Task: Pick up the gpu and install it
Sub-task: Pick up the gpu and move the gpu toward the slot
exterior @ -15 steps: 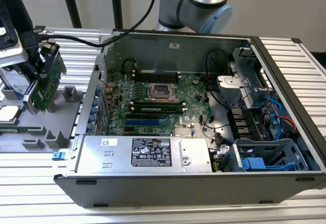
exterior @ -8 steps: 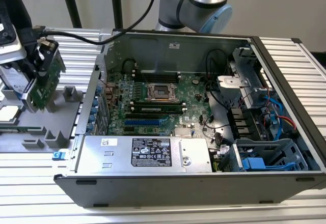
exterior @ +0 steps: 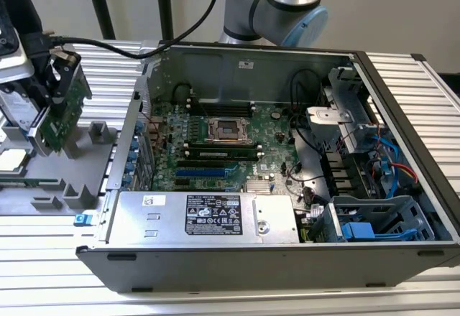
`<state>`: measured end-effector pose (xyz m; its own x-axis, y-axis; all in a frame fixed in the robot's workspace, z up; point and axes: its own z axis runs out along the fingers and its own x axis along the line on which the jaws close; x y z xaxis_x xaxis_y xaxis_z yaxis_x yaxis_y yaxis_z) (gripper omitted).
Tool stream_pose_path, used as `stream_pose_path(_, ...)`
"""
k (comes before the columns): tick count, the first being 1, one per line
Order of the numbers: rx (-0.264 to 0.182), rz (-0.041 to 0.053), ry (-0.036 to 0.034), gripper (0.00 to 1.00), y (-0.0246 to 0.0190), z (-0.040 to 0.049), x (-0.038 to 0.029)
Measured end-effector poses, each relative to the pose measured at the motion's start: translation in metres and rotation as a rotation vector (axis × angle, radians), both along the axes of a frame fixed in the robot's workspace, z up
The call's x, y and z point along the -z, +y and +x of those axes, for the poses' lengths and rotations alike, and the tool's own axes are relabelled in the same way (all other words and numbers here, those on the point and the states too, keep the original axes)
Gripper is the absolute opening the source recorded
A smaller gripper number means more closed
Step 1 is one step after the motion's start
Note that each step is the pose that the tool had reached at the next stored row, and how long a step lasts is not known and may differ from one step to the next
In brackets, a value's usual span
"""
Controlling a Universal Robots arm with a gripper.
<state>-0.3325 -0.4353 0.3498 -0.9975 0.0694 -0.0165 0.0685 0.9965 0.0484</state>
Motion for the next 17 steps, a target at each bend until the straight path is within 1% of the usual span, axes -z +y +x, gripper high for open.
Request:
stream_pose_path(13, 0.0, 0.0, 0.0, 0.0, 0.0, 0.0, -0.0125)
stream_pose_path(17, 0.0, 0.0, 0.0, 0.0, 0.0, 0.0, -0.0173)
